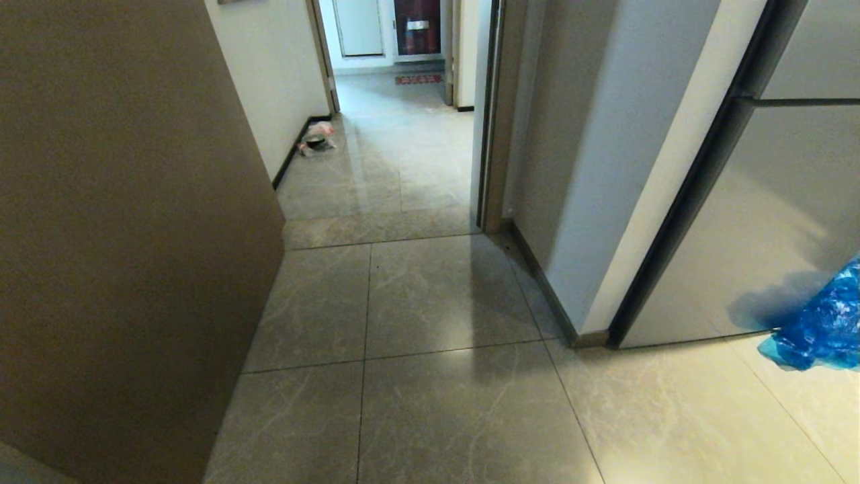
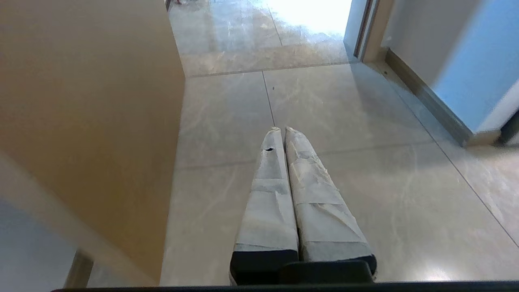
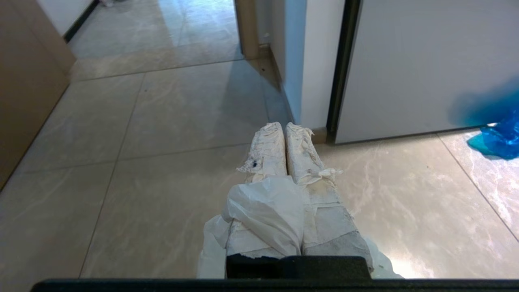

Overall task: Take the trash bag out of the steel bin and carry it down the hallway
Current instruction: Put the trash bag at the door

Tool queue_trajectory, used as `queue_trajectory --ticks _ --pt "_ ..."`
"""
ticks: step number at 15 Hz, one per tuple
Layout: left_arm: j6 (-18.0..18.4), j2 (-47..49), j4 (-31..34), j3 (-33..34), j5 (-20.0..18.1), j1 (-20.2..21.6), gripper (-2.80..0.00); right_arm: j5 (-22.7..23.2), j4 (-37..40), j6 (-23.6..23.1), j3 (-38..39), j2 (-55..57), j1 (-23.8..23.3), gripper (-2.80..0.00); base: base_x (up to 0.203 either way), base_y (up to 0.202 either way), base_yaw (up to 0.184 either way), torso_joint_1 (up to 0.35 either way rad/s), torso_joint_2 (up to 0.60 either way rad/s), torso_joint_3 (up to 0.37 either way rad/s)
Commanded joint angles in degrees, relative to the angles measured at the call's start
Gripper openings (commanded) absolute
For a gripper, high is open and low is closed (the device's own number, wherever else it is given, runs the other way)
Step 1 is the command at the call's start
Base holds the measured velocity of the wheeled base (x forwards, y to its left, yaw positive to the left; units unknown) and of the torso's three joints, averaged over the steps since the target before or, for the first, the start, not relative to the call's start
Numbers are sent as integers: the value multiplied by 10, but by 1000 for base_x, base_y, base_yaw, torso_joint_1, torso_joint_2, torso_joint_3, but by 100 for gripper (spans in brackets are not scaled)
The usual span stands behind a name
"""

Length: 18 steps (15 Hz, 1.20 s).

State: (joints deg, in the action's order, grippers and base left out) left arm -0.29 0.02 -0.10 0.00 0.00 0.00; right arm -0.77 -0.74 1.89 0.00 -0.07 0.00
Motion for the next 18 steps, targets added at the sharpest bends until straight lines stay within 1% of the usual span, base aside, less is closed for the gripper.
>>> queue_trajectory --ticks 1,18 --pt "-1 0 0 0 0 0 -280 0 0 0 1 1 0 -280 179 0 -3 2 2 3" --pt "-1 0 0 0 0 0 -280 0 0 1 0 1 0 -280 186 0 -3 3 2 0"
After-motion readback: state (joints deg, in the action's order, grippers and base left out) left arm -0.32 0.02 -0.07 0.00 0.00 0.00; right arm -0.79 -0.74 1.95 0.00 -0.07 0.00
